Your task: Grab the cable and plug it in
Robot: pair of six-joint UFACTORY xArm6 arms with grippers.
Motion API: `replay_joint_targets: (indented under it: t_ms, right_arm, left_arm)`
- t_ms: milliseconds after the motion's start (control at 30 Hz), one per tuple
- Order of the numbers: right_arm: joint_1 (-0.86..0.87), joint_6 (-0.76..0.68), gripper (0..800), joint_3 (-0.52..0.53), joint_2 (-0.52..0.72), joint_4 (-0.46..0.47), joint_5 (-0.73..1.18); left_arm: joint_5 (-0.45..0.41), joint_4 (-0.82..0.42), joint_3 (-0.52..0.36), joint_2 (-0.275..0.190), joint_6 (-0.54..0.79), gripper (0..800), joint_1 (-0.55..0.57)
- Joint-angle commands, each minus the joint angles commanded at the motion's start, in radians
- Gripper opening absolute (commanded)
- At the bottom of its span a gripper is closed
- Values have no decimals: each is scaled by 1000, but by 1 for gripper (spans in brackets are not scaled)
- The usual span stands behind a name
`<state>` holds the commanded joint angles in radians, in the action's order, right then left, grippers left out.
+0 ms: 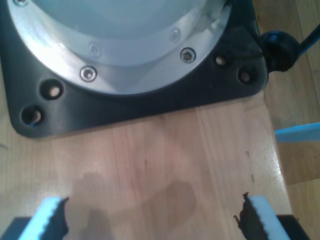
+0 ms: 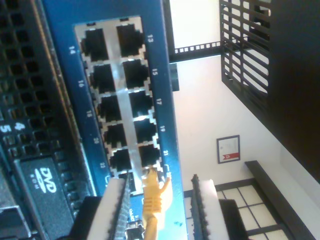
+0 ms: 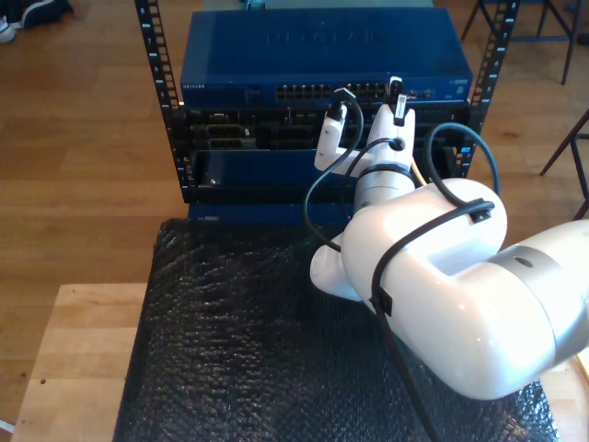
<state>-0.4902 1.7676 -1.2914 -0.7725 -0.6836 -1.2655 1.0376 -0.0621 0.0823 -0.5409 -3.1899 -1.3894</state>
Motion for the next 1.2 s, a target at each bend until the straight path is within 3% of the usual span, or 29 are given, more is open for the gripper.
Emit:
replay_joint_targets:
  t_ms: [567,933,1033,1200]
  right_arm:
    - [-12,0,435,222,201,-8,112]
    - [-9,0,612,373,377,-8,258]
    - [-9,2,712,413,439,-5,315]
    - [-2,3,731,494,535,-2,399]
  left_arm:
    - [0,0,0,-2,0,800,0]
    - [0,0,0,-2,0,800,0]
    - [0,0,0,0,0,800,0]
    - [0,0,0,-2,0,800,0]
